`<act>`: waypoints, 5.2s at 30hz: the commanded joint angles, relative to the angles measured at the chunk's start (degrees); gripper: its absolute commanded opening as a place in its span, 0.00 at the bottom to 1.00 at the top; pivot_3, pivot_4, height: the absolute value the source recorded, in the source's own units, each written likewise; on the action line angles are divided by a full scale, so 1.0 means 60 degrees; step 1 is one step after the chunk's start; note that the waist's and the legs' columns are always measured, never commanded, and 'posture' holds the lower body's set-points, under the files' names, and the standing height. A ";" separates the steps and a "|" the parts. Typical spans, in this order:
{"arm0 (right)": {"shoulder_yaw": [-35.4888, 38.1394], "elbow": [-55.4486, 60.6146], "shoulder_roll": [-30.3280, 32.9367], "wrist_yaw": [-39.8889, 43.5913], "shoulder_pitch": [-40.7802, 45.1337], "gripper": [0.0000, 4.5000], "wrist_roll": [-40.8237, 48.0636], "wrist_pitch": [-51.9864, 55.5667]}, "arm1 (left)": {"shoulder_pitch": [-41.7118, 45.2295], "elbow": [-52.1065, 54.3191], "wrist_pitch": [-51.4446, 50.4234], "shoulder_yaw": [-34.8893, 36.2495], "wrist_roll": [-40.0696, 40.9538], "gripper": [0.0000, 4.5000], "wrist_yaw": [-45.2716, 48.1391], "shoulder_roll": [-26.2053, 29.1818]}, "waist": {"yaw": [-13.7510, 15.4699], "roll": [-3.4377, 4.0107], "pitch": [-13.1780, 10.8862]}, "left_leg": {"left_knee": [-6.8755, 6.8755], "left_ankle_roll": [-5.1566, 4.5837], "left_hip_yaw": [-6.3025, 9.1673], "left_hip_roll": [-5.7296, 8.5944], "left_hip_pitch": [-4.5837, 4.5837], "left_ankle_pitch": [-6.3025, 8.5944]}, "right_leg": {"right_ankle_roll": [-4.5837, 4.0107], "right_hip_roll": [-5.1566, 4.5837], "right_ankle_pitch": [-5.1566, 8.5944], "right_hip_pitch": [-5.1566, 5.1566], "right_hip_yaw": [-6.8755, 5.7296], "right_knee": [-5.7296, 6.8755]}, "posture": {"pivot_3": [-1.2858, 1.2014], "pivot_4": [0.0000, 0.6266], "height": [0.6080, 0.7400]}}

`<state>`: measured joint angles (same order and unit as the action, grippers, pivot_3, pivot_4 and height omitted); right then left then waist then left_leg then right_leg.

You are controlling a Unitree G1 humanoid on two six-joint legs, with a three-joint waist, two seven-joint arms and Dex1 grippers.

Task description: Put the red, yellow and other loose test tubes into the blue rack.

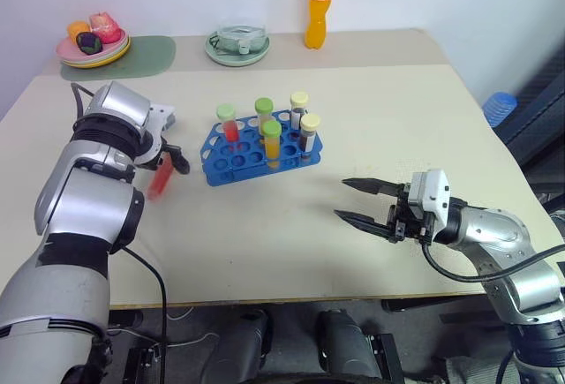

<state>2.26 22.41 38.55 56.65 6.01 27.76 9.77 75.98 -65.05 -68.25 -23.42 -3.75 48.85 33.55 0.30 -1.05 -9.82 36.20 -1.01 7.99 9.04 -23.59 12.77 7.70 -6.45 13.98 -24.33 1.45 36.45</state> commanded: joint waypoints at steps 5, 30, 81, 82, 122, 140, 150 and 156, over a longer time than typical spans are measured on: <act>-0.0203 0.0411 -0.0386 -0.0003 0.0564 0.61 -0.0016 -0.0579 | -0.0171 0.0151 -0.0032 0.0131 -0.0298 1.00 0.0017 0.0106 | -0.0018 0.0000 0.0000 | 0.0002 0.0010 0.0000 0.0000 0.0000 -0.0006 | 0.0000 0.0000 0.0000 -0.0002 0.0000 0.0005 | 0.52 0.24 1.00; -0.0492 0.0144 -0.0656 0.0088 0.0629 0.61 -0.0092 -0.0688 | -0.0700 0.1226 -0.1231 0.0716 -0.0139 0.18 -0.0093 0.0473 | -0.0199 0.0001 0.0001 | 0.0005 0.0011 0.0000 0.0000 0.0001 -0.0007 | 0.0000 0.0000 0.0001 -0.0011 0.0001 0.0032 | 0.52 0.24 1.00; 0.0892 0.0877 0.0328 -0.0111 -0.0178 0.61 0.0259 0.0179 | -0.9179 0.8873 1.4419 0.4075 0.1411 0.16 -0.2934 -0.3431 | 0.0087 0.0019 0.0022 | 0.0016 -0.0018 -0.0029 -0.0002 0.0027 0.0011 | -0.0011 -0.0049 -0.0003 0.0017 0.0000 0.0029 | 0.52 0.24 1.00; 0.0899 0.0875 0.0327 -0.0128 -0.0164 0.61 0.0256 0.0184 | -0.9186 0.8830 1.4495 0.4045 0.1411 0.16 -0.2912 -0.3398 | 0.0087 0.0019 0.0022 | 0.0016 -0.0019 -0.0029 -0.0002 0.0027 0.0012 | -0.0011 -0.0049 -0.0002 0.0017 0.0000 0.0029 | 0.52 0.24 1.00; 0.0642 0.0667 0.0140 -0.0296 0.0016 0.61 0.0117 0.0007 | -0.9239 1.0124 1.2382 0.4182 0.3209 0.98 -0.2597 -0.3107 | 0.0077 0.0046 0.0048 | 0.0010 -0.0023 -0.0029 -0.0003 0.0031 0.0014 | -0.0011 -0.0045 -0.0002 0.0017 0.0000 0.0026 | 0.52 0.24 1.00; 0.1729 0.0717 -0.0273 -0.2199 -0.0769 0.61 0.0460 0.1447 | -1.1172 1.1647 1.1715 0.5463 0.4794 0.98 -0.1212 -0.1668 | 0.0091 0.0049 0.0049 | 0.0000 -0.0025 -0.0021 -0.0005 0.0031 0.0017 | -0.0013 -0.0044 -0.0001 0.0018 -0.0001 0.0010 | 0.52 0.24 1.00; 0.2575 0.1569 -0.0955 -0.3278 -0.2630 0.61 0.0404 0.1444 | -1.2113 1.1916 1.0826 0.6226 0.5688 0.98 -0.0218 -0.0509 | 0.0095 0.0055 0.0051 | -0.0014 -0.0027 -0.0022 -0.0005 0.0032 0.0020 | -0.0015 -0.0044 0.0000 0.0022 -0.0001 -0.0009 | 0.52 0.24 1.00; 0.2750 0.1401 -0.1075 -0.3140 -0.3394 0.61 0.0272 0.0896 | -1.2376 1.1867 1.0571 0.6260 0.5785 0.98 0.0269 -0.0186 | 0.0069 0.0055 0.0051 | -0.0017 -0.0028 -0.0021 -0.0006 0.0035 0.0021 | -0.0015 -0.0043 0.0001 0.0022 -0.0002 -0.0012 | 0.52 0.24 1.00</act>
<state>17.00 29.51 32.55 37.62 -14.57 29.44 17.10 1.91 4.95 -4.89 12.70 30.39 49.55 31.52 0.71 -0.72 -9.51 36.10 -1.18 7.87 8.99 -23.38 12.89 7.61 -6.70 13.99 -24.19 1.44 36.37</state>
